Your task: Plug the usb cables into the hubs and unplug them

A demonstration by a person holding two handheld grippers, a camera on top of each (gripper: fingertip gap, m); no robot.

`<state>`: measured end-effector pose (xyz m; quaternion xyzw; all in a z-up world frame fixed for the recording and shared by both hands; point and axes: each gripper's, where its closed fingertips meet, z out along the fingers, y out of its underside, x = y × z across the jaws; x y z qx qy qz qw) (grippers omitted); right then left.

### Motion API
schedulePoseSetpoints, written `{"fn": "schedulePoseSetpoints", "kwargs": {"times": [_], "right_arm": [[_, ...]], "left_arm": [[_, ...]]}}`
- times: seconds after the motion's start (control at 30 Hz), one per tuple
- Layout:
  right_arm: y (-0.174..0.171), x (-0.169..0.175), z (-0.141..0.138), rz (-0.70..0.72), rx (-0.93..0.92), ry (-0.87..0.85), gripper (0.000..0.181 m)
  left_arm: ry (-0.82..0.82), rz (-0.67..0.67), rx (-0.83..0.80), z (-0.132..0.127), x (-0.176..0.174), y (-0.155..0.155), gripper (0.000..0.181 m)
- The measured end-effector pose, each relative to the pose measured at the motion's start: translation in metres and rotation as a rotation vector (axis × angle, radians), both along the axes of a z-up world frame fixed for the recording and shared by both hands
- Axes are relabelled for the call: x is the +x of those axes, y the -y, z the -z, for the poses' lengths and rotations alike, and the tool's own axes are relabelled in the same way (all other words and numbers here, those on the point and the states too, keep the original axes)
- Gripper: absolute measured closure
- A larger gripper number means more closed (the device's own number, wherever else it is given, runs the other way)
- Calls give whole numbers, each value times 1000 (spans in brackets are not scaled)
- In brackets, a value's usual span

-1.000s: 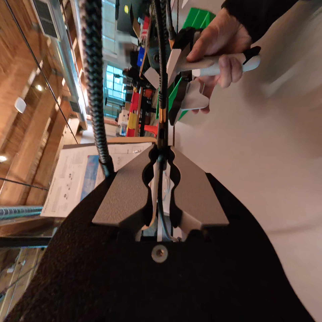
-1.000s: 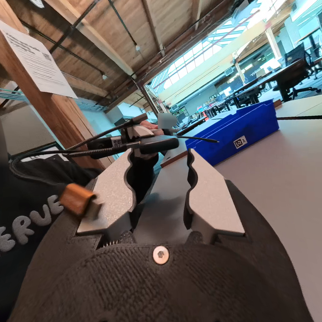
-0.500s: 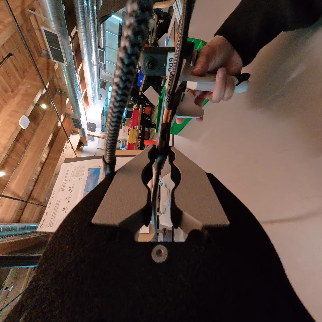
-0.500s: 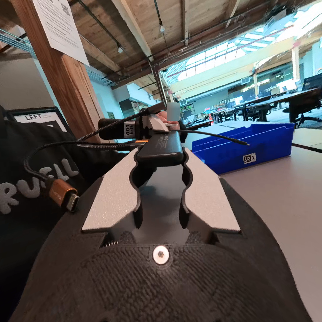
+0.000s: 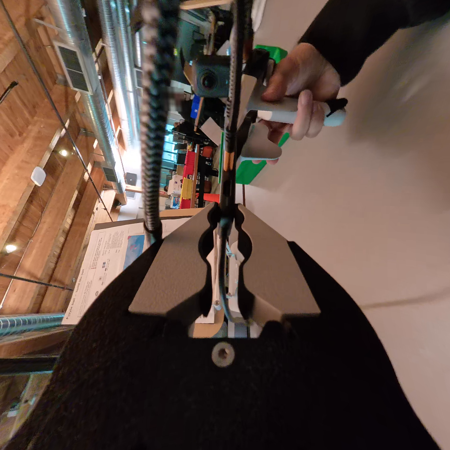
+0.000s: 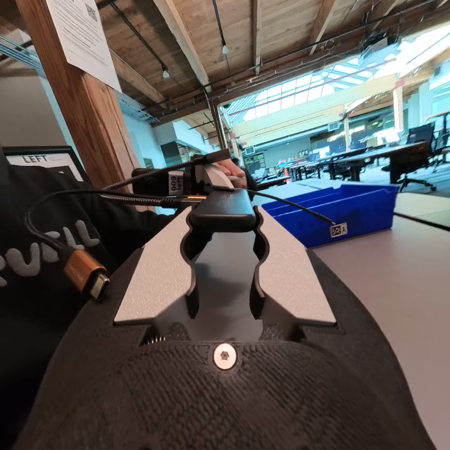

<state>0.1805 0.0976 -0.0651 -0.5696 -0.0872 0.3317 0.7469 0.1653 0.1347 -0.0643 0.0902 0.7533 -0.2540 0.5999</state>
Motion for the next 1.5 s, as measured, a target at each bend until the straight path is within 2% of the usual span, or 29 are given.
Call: {"fn": "schedulePoseSetpoints", "kwargs": {"times": [0.03, 0.17, 0.23, 0.3, 0.4, 0.47, 0.5, 0.57, 0.63, 0.67, 0.73, 0.8, 0.9, 0.93, 1.07, 1.13, 1.23, 1.3, 1.4, 1.5], "right_arm": [[0, 0, -3, 18, 17, 9, 136], [7, 16, -15, 133, 90, 32, 136], [17, 29, -23, 213, 155, 43, 136], [26, 35, -28, 278, 216, 114, 136], [34, 36, -28, 315, 244, 214, 136], [37, 34, -26, 313, 245, 274, 136], [38, 34, -23, 324, 233, 315, 136], [37, 34, -16, 354, 201, 406, 136], [37, 33, -10, 356, 172, 464, 136], [37, 32, -8, 344, 172, 472, 136], [40, 27, -12, 313, 212, 438, 136], [46, 18, -16, 226, 251, 397, 136], [55, 15, -27, 187, 319, 323, 137], [57, 16, -31, 183, 332, 288, 137], [49, 16, -23, 179, 282, 303, 137], [45, 13, -23, 169, 276, 289, 137], [43, 6, -28, 131, 300, 248, 137], [40, 2, -28, 111, 308, 230, 137], [34, -4, -26, 95, 306, 218, 138], [33, -7, -28, 76, 319, 189, 138]], "left_arm": [[13, -6, -29, -3, 1, -1, 170], [81, -141, -139, -16, 6, -27, 156], [0, -181, -214, -7, 4, -42, 151], [-97, -288, -322, 5, 7, -71, 148], [-183, -386, -608, -1, 6, -109, 144], [-186, -403, -810, -22, 0, -124, 143], [-188, -358, -877, -35, -5, -120, 143], [-260, -187, -960, -57, -17, -94, 147], [-401, -61, -953, -60, -24, -62, 142], [-476, -29, -911, -52, -24, -48, 136], [-542, -77, -820, -30, -14, -39, 126], [-621, -58, -785, -12, -9, -31, 126], [-806, -53, -906, 15, 0, -29, 117], [-823, -45, -950, 18, 2, -29, 115], [-691, 46, -1062, 10, 6, -18, 113], [-647, 99, -1000, 22, 4, 0, 116], [-564, 44, -862, 52, 17, 20, 110], [-529, 63, -842, 58, 24, 36, 109], [-491, 108, -859, 52, 29, 56, 115], [-489, 112, -817, 54, 33, 67, 137]]}}
